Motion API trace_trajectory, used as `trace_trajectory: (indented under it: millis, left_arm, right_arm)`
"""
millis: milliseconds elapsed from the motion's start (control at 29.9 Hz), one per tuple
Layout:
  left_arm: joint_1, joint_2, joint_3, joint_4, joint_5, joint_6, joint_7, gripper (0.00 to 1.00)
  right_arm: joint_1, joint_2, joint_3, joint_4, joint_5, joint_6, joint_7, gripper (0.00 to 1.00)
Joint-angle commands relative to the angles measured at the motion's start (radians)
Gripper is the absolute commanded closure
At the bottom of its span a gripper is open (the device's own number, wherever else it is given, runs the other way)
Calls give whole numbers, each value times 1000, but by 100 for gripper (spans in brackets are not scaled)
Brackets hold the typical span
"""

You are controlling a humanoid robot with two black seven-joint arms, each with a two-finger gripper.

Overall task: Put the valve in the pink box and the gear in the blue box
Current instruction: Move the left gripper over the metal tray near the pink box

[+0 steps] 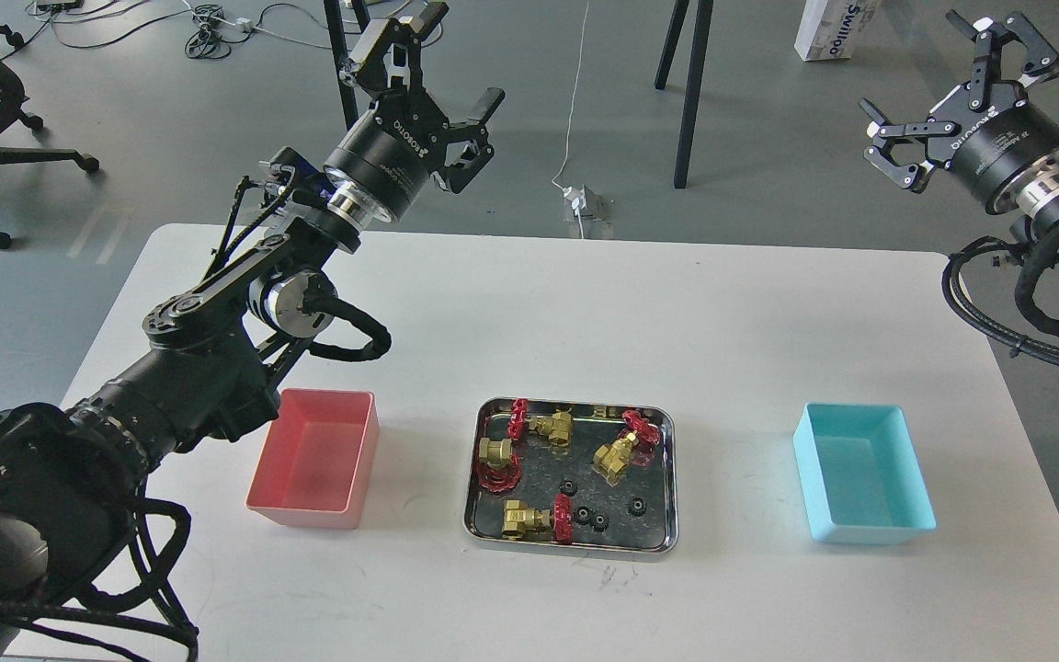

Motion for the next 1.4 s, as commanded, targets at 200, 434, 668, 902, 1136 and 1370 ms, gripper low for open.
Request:
trace_trajectory:
  millis: [200, 434, 668, 902, 1136, 1370]
  left_arm:
    - [4, 33, -40, 10, -53, 0, 0, 0]
    - [36, 15, -60, 18, -119, 0, 0, 0]
    - [36, 96, -76, -153, -110, 0, 0, 0]
    - [-69, 346, 97, -494, 146, 0, 0, 0]
    - [-568, 461, 815, -690, 345, 192, 0, 1]
    - [-801, 386, 1306, -717, 808, 445, 0, 1]
  right_arm:
    - [5, 21, 16, -11, -2, 0, 1, 0]
    - [57, 48, 31, -1, 8, 0, 3, 0]
    - [142, 73, 73, 15, 9, 0, 3, 0]
    - [258, 47, 74, 22, 8, -42, -1, 0]
    - [240, 38, 76, 15, 8, -73, -1, 0]
    - [194, 8, 83, 15, 8, -73, -1, 0]
